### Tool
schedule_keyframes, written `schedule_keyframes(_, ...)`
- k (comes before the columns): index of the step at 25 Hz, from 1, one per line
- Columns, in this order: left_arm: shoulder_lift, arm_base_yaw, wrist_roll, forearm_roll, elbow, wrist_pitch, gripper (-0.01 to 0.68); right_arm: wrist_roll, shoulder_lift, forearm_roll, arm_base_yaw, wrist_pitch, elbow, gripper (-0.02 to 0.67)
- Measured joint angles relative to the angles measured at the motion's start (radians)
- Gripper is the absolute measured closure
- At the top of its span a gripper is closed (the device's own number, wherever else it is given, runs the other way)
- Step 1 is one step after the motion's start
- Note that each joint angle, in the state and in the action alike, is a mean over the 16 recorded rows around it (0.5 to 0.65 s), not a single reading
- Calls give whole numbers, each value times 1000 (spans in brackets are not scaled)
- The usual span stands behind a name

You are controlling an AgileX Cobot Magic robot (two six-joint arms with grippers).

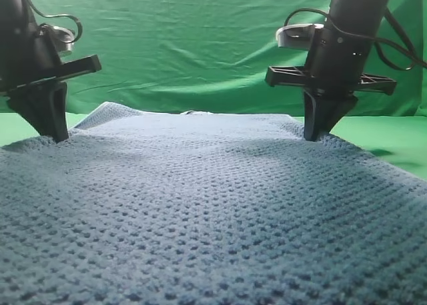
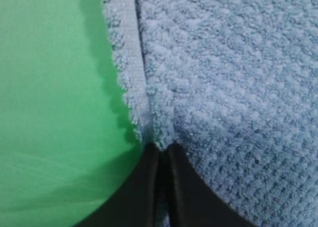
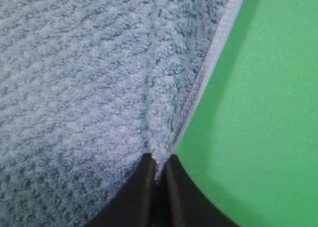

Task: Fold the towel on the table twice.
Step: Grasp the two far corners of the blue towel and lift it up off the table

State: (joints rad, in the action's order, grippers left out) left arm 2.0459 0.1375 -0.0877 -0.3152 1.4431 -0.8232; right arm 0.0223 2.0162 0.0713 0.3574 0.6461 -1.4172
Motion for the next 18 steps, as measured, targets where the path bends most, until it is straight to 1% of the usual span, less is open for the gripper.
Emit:
schedule_keyframes(4, 7, 3, 23, 28, 134, -104, 673, 1, -57, -5, -10, -5, -13, 649)
schedule_keyframes(9, 9, 6, 50, 57, 364, -213, 673, 6, -133, -14, -22, 6, -91, 649)
schedule_keyframes(13, 3, 8, 62, 55, 560, -243, 673, 12, -171, -23, -30, 20, -217, 649)
schedule_keyframes(18, -3, 9, 52, 14, 768, -203, 673, 22, -165, -33, -33, 50, -442, 649)
